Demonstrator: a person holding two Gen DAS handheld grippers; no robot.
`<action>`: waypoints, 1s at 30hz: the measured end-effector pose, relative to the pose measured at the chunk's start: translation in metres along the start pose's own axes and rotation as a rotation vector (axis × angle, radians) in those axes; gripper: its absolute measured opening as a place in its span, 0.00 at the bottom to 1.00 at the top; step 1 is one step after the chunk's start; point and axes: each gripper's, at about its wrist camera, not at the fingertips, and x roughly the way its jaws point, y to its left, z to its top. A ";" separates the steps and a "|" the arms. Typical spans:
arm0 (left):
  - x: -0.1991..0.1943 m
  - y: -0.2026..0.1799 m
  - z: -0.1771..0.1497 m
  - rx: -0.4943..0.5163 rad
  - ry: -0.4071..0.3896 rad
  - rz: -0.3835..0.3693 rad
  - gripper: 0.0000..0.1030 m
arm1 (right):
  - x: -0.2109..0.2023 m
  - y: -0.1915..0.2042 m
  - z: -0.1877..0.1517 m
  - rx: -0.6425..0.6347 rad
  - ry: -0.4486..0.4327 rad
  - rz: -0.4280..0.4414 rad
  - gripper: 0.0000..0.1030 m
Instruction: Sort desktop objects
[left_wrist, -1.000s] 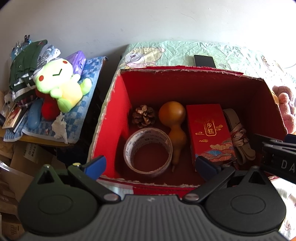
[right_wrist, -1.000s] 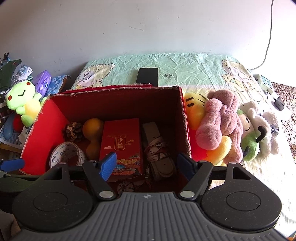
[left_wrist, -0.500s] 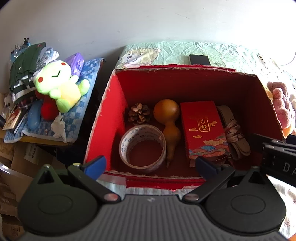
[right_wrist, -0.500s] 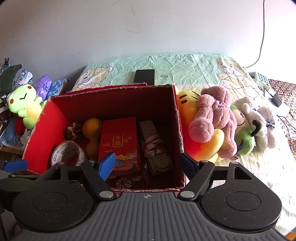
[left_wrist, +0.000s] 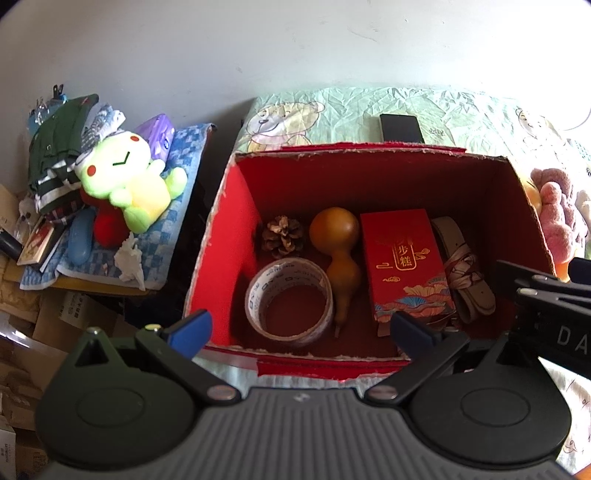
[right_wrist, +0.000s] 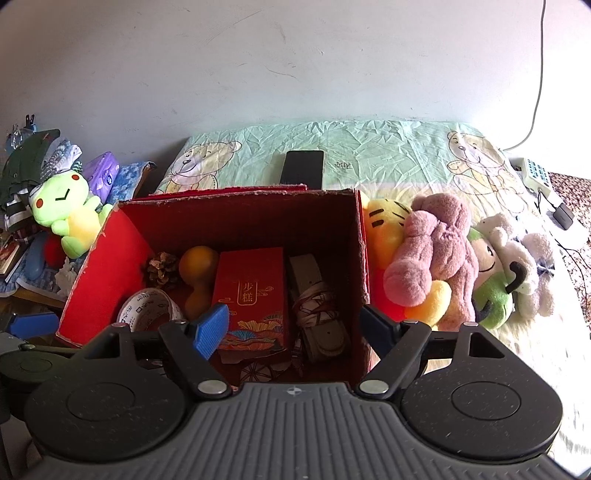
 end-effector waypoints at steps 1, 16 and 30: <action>-0.001 0.000 0.003 -0.002 0.002 0.011 0.99 | 0.001 0.000 0.003 0.000 0.008 -0.005 0.82; 0.021 0.009 0.019 -0.067 0.060 -0.035 0.99 | 0.018 0.000 0.015 0.044 0.024 0.007 0.82; 0.036 0.015 0.017 -0.050 0.033 -0.037 0.99 | 0.033 0.007 0.012 0.048 0.026 -0.023 0.81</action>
